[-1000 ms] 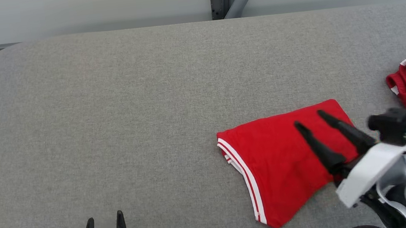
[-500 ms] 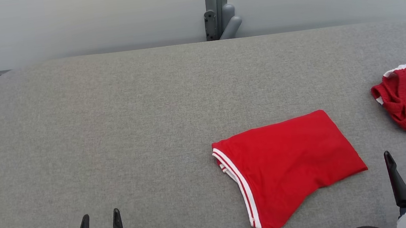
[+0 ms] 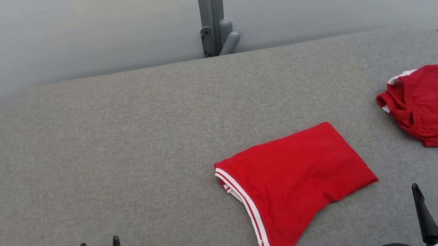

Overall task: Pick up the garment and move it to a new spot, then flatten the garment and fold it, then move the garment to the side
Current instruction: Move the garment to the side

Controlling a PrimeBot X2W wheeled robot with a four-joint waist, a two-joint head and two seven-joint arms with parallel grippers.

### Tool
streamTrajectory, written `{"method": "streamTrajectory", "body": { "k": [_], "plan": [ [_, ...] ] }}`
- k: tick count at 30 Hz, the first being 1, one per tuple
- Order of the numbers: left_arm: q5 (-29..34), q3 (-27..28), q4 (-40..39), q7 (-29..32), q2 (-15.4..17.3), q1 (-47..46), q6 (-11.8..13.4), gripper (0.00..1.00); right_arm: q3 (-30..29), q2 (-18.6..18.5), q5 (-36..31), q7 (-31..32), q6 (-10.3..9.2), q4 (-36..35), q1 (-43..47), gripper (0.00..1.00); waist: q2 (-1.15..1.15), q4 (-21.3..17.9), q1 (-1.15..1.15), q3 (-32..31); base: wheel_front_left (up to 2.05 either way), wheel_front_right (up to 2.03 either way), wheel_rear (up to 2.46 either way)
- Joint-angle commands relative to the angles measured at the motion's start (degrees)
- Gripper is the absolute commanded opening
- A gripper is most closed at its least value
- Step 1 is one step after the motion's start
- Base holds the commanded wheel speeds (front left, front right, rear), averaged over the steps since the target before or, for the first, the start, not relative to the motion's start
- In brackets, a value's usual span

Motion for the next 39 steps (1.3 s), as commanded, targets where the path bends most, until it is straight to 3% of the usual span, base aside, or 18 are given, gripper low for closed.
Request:
{"method": "streamTrajectory", "body": {
  "k": [1, 31, 34, 39],
  "plan": [
    [0.1, 0.2, 0.1, -0.1, 0.1, 1.0, -0.3, 1.0, 0.0, -0.1, -0.1, -0.3, -0.06, -0.1, 0.4, 1.0, 0.0, -0.4, 0.0, -0.2, 0.0, 0.0, 0.0],
    [0.9, -0.7, 1.3, -0.1, 0.1, 2.1, -1.1, 1.0, 2.8, -2.6, 1.8, -0.3, -0.06, -0.5, -4.5, 1.0, 0.0, 1.5, 0.0, -1.6, 0.0, 0.0, 0.0],
    [0.9, -0.7, 0.9, -0.1, 0.1, 2.4, -1.2, 1.0, 2.4, -2.6, 4.9, -0.3, -0.06, 0.5, -5.8, 1.0, 0.0, 1.8, 0.0, -1.6, 0.0, 0.0, 0.0],
    [1.4, -1.7, 1.0, -0.1, 0.1, 1.2, -1.5, 1.0, 6.4, -7.3, 11.9, 1.8, -0.06, 5.6, -11.9, 1.0, 0.0, 2.6, 0.0, -0.2, 0.0, 0.0, 0.0]
  ]
}}
